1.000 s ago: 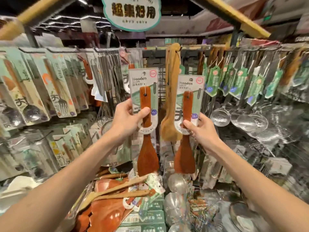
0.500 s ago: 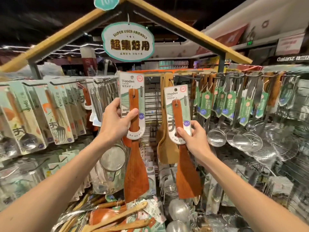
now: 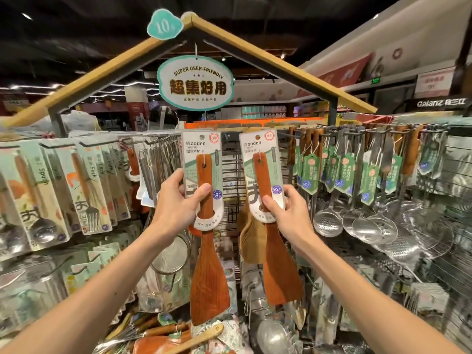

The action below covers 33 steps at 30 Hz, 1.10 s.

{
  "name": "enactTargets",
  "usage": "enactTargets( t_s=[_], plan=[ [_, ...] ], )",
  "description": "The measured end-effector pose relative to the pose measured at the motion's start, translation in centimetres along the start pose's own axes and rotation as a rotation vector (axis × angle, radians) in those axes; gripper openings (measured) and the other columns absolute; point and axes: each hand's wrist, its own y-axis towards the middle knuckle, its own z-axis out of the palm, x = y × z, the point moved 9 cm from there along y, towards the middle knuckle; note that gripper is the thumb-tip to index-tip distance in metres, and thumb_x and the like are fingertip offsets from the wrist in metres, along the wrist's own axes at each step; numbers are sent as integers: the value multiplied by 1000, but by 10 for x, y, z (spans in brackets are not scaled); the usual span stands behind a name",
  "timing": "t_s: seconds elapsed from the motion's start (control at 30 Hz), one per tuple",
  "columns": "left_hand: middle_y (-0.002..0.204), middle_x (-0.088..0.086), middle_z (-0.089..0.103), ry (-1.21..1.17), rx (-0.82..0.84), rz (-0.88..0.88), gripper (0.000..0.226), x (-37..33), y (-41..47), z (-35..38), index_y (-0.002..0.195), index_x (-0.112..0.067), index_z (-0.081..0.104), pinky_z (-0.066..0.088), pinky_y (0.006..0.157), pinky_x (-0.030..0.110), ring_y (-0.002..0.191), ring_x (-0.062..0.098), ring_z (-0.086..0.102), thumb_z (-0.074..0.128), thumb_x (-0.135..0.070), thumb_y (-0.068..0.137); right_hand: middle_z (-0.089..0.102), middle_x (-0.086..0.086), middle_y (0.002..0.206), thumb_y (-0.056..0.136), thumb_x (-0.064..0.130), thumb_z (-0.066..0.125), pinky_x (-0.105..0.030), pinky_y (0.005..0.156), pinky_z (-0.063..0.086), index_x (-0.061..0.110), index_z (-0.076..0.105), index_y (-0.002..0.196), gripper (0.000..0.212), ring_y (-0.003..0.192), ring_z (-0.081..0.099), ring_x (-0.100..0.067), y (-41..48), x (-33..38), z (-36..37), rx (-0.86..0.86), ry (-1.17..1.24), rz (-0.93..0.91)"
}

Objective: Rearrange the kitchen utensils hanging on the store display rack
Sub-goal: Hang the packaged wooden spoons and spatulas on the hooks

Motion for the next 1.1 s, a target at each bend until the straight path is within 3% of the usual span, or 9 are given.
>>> enactTargets(
  t_s=[0.13,0.27,0.43,0.6,0.8,0.97,1.1],
  plan=[
    [104,-4,75,-2,10,-3,25,-2,-3,6,110,-29,61,61,69,34,89,13,74,69,-14,92,75,0,94,94,18,66,-40,82,60,22,58,100,11,85,74,-15,10,5,2,-6,35,41],
    [104,-2,76,-1,21,-15,25,-4,-6,6,114,-27,61,60,61,36,86,17,75,68,-16,93,75,-5,98,94,17,67,-41,81,60,19,59,104,13,87,74,-17,13,-9,-3,-26,50,106],
    [107,-3,75,2,24,-22,32,-6,-8,6,123,-20,60,62,75,39,88,13,75,68,-15,93,73,-8,101,93,17,67,-37,74,61,18,57,106,16,86,73,-19,24,-14,-4,-7,47,165],
    [108,-5,75,7,35,-31,29,-3,-10,9,120,-21,60,62,79,39,91,11,74,69,-14,92,72,-5,104,93,19,68,-46,86,58,23,58,99,12,96,71,-23,40,-24,4,41,-47,187],
    [107,-7,75,3,46,-35,27,1,-15,9,117,-24,62,62,77,38,92,11,74,69,-12,93,71,-4,107,96,20,63,-36,82,54,32,57,91,14,97,67,-18,48,-36,11,38,-103,206],
    [104,-10,74,1,48,-27,27,1,-20,8,111,-31,61,61,68,27,91,8,73,68,-11,93,69,2,99,96,21,64,-44,90,56,29,58,90,11,99,67,-20,51,-40,20,50,-131,218],
    [106,-10,74,3,49,-30,31,3,-23,7,107,-38,60,61,70,29,96,8,72,68,-12,93,69,-1,107,97,20,62,-38,87,56,26,59,97,6,96,66,-16,47,-40,22,54,-126,210]
  ],
)
